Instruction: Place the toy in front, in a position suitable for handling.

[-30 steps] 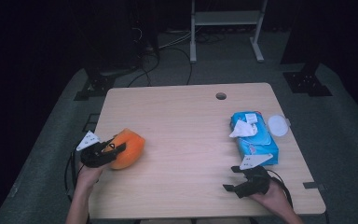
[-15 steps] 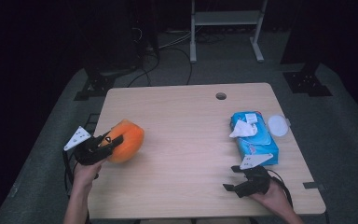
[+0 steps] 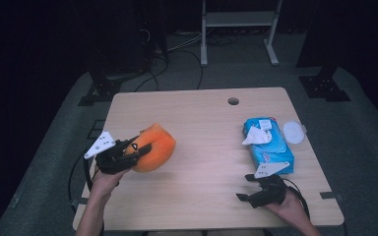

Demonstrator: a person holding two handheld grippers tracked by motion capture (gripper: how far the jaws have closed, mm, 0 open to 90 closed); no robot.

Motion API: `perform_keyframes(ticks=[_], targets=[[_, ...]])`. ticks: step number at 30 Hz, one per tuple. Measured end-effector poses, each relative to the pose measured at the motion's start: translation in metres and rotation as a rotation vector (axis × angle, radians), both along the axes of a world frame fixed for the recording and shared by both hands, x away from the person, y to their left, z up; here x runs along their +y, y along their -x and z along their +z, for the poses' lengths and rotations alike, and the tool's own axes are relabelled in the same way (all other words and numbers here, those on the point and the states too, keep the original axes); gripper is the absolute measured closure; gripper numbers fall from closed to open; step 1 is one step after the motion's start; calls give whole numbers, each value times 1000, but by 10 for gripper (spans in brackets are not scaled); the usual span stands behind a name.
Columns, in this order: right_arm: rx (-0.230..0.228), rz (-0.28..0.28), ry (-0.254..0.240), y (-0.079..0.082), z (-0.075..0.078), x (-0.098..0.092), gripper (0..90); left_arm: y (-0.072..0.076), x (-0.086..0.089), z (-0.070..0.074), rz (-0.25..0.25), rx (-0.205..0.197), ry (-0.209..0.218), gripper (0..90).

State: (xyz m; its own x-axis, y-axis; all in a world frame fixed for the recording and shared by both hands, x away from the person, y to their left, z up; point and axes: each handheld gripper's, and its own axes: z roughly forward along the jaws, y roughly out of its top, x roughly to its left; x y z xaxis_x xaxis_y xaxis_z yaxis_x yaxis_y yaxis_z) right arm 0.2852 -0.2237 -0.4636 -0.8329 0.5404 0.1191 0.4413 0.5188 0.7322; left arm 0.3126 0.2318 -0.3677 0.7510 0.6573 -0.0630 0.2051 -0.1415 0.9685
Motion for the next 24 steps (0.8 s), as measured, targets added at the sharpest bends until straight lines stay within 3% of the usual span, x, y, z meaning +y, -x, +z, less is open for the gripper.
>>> perform_keyframes(ticks=[15, 24], targets=[[-13, -25, -10, -1, 3, -7, 205, -11, -82, -19, -187, 57, -64, 513], [-28, -43, -17, 0, 6, -13, 205, -10, -115, -39, -276, 95, -101, 510]])
